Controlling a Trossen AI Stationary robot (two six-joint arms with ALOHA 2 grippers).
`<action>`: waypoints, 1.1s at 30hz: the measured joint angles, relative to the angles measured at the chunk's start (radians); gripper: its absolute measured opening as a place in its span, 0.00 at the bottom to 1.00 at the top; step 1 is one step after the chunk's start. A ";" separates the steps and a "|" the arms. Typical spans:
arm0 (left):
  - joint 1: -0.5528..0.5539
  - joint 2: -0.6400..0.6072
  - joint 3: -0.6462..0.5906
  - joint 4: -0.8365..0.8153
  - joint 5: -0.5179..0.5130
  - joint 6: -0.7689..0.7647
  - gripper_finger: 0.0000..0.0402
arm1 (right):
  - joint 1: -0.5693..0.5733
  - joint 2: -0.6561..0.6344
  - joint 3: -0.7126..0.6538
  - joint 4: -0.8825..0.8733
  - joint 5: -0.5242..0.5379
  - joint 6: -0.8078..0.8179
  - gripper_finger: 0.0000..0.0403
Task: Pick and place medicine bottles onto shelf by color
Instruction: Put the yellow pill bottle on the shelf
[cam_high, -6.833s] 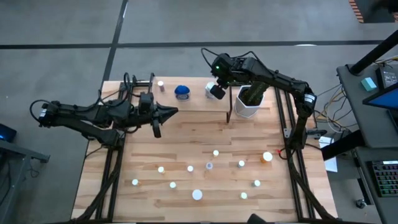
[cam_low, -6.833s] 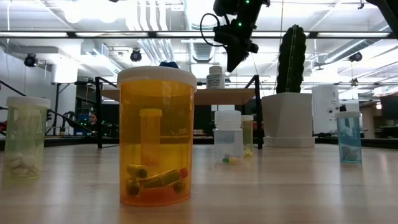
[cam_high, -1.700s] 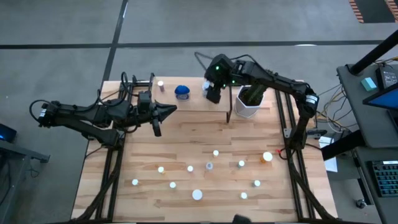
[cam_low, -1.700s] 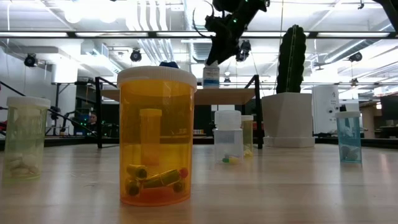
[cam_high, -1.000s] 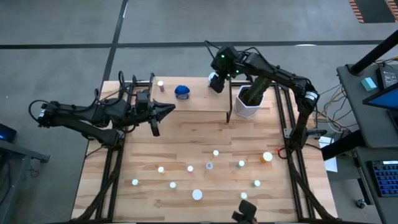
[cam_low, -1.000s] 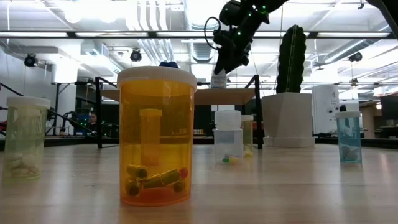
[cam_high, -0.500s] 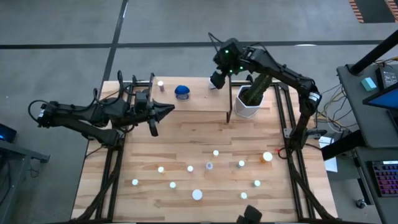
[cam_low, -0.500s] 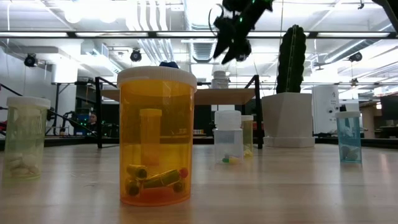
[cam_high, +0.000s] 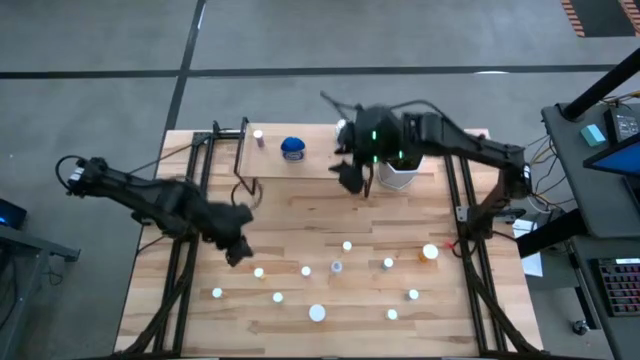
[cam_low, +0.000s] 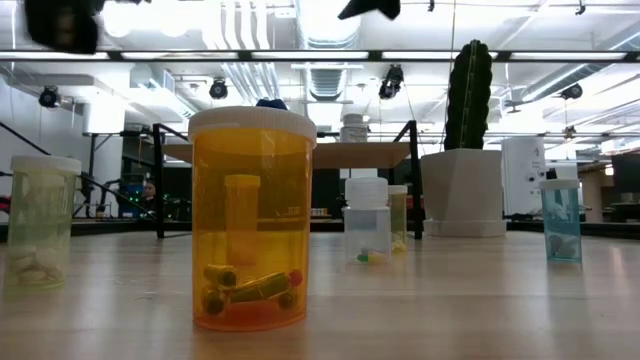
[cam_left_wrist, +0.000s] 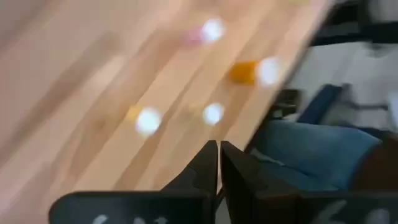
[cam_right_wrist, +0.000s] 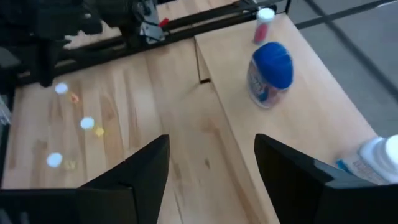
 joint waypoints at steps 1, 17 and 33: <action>-0.026 0.023 0.000 -0.015 0.000 -0.053 0.00 | 0.031 -0.002 -0.010 0.001 0.044 0.009 0.56; -0.105 0.334 0.007 -0.026 -0.071 -0.258 0.10 | 0.155 0.014 -0.037 0.053 0.230 0.044 0.56; -0.119 0.456 -0.007 0.001 -0.105 -0.175 0.40 | 0.148 0.014 -0.037 0.057 0.230 0.057 0.56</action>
